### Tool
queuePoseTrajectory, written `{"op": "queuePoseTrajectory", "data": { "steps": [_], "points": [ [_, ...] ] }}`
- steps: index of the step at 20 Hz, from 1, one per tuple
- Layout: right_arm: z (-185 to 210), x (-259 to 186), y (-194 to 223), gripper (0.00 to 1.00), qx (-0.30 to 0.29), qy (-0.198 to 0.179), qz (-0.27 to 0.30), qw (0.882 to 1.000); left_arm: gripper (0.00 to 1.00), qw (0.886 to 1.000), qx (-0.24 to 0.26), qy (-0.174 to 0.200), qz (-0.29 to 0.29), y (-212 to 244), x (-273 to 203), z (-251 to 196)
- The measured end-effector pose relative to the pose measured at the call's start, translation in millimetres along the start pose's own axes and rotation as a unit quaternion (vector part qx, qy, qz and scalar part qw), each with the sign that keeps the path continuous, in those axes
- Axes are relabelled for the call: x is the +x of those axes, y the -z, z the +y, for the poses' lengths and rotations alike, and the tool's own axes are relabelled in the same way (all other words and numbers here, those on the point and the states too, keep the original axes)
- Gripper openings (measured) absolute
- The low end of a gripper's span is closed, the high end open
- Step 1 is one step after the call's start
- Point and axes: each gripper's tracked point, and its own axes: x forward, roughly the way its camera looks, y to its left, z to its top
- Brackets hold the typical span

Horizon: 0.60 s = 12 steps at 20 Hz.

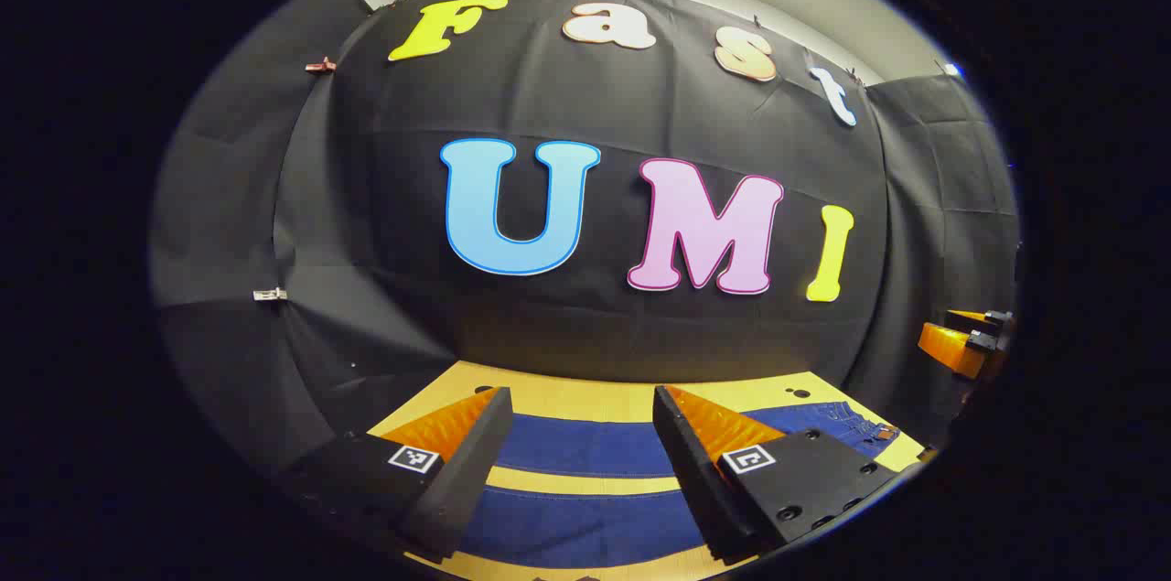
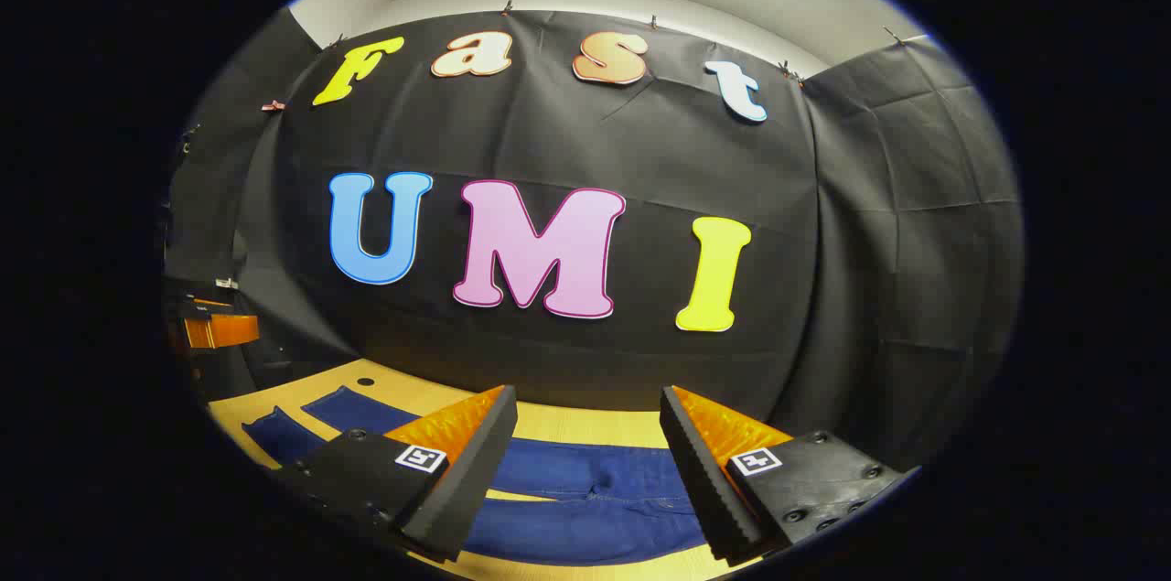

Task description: Grasp the waist and the cuffs of the jeans and fold them to make the two legs overlap; first hold the waist and fold one-third of the jeans toward the cuffs, then hold the cuffs and fold the remaining one-third in the same direction to finish folding.

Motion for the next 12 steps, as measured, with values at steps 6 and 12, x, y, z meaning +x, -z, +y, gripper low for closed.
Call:
{"op": "queuePoseTrajectory", "data": {
  "steps": [6, 12],
  "points": [
    [3.8, -6.1, -2.3, 0.96, -0.003, 0.002, -0.003, 1.0, 0.96, 1.0, 0.011, 0.005, -0.001, -0.7, -1.9, 2.6],
    [0.9, -12.2, -3.3, 0.96, -0.007, 0.014, -0.002, 1.0, 0.96, 1.0, 0.015, 0.015, 0.002, 0.7, -3.0, 5.3]
  ]
}}
